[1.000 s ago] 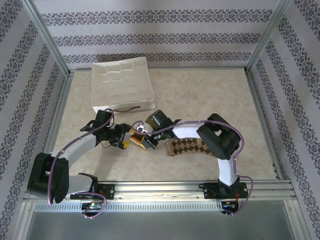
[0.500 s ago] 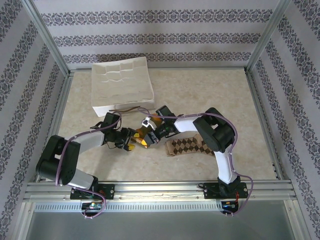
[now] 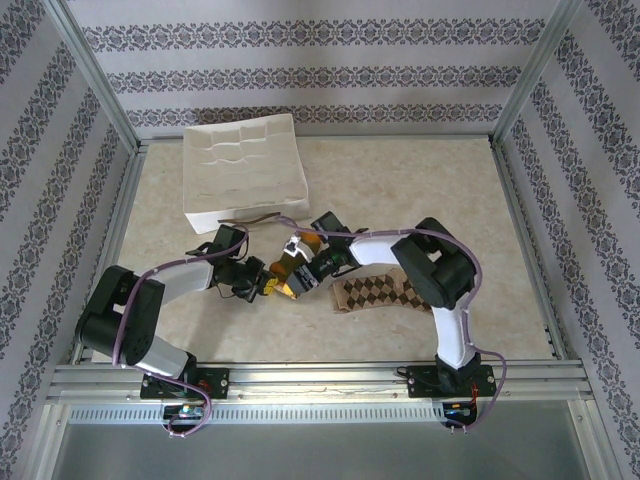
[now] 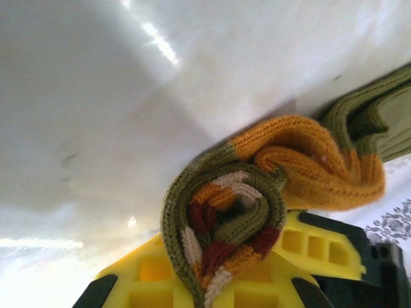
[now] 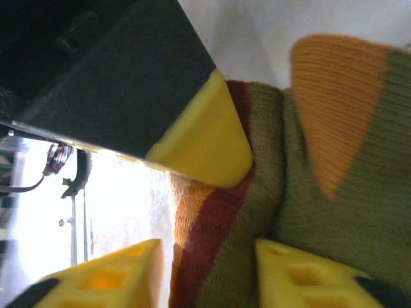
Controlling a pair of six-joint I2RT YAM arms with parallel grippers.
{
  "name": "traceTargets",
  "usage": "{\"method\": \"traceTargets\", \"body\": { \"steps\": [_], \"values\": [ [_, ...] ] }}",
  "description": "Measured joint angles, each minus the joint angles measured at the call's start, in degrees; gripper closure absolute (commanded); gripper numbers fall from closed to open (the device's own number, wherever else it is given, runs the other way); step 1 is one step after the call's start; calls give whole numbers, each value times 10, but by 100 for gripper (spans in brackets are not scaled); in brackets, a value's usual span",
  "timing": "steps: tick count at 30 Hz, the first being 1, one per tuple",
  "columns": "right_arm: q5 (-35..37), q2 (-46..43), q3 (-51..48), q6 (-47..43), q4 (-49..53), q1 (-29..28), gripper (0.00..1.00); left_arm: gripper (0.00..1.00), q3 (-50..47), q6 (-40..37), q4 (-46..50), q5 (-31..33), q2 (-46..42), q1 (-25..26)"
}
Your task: Roll the socks
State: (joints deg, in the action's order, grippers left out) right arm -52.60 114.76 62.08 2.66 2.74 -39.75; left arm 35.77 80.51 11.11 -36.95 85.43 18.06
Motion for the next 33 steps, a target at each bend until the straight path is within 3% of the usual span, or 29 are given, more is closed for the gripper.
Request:
{"method": "traceTargets", "body": {
  "steps": [5,10,14,21,28,30,33],
  "values": [
    [149,-132,-119,-52,-28,-53,41,100,4,-8,74,18,-25,1],
    [377,-235,-174,-143,-70,-197,40,100,13,-8,110,26,-28,1],
    [531,-217,-165,-215,-99,-263,40,100,16,-10,120,27,-28,1],
    [672,-108,-96,-315,-108,-310,46,100,21,-10,127,29,-25,2],
    [734,-65,-57,-343,-103,-306,87,100,25,-12,127,47,-26,2],
    [732,-65,-56,-340,-100,-304,96,89,26,-12,127,54,-28,2],
    [714,-66,-56,-328,-99,-297,100,61,26,-14,128,61,-37,2]
  ]
}}
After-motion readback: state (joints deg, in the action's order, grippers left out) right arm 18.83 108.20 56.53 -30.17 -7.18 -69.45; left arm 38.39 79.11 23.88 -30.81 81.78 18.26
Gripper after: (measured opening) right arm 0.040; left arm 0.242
